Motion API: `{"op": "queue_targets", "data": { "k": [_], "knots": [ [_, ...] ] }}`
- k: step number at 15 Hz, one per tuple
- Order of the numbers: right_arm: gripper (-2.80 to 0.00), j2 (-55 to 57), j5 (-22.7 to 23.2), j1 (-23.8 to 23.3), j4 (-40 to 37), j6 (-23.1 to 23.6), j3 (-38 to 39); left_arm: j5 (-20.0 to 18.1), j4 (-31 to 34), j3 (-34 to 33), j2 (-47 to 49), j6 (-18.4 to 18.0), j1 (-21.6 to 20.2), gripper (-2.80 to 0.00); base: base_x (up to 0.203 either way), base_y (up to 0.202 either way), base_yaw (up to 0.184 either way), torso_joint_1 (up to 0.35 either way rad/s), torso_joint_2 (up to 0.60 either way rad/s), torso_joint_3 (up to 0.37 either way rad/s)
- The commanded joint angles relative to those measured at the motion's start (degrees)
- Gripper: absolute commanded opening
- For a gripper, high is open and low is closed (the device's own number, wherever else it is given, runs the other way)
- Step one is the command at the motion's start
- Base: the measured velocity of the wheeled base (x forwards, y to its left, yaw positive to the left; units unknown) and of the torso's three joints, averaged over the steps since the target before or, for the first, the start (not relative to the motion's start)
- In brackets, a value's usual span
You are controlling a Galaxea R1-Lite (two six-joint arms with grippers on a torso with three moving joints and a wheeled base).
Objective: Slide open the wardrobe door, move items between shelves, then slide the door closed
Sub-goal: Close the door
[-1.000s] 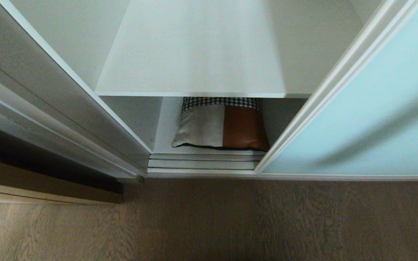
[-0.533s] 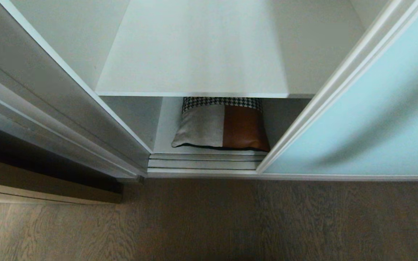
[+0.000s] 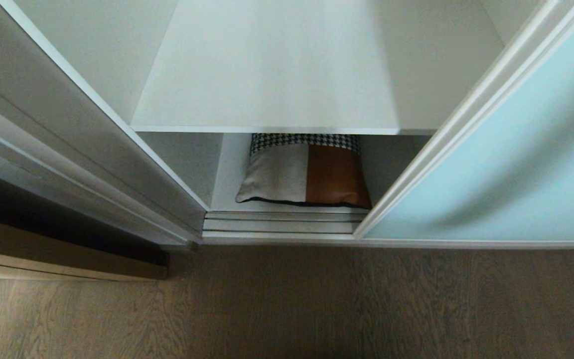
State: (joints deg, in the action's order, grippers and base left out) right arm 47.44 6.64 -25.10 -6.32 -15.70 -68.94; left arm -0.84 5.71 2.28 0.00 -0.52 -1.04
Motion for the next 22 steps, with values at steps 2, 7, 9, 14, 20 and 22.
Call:
{"op": "queue_targets", "data": {
  "k": [2, 7, 9, 14, 20, 22],
  "knots": [
    [-2.80, 1.8, 2.0, 0.0, 0.1, -0.1, 0.1, 0.0, 0.0, 0.0, 0.1, 0.0, 0.0, -2.80, 0.000, 0.000, 0.000, 0.000, 0.00, 0.000],
    [-2.80, 2.5, 4.8, 0.0, 0.1, -0.1, 0.2, 0.0, 0.0, 0.0, 0.1, 0.0, 0.0, -2.80, 0.000, 0.000, 0.000, 0.000, 0.00, 0.000],
    [-2.80, 2.9, 5.6, 0.1, 0.1, 0.0, 0.1, 0.0, 0.0, 0.0, 0.1, 0.0, 0.0, -2.80, 0.000, 0.000, 0.000, 0.000, 0.00, 0.000],
    [-2.80, 4.0, 7.7, 0.2, 0.3, -0.1, 0.3, 0.0, 0.0, 0.0, 0.1, 0.0, 0.0, -2.80, 0.000, 0.000, 0.000, 0.000, 0.00, 0.000],
    [-2.80, 6.9, 7.8, 0.8, 1.0, -1.3, 0.1, 0.0, 0.0, 0.0, 0.1, 0.0, 0.0, -2.80, 0.000, 0.000, 0.000, 0.000, 0.00, 0.000],
    [-2.80, 7.4, 7.8, 0.8, 1.2, -1.3, -0.1, 0.0, 0.0, 0.0, 0.1, 0.0, 0.0, -2.80, 0.000, 0.000, 0.000, 0.000, 0.00, 0.000]
  ]
}}
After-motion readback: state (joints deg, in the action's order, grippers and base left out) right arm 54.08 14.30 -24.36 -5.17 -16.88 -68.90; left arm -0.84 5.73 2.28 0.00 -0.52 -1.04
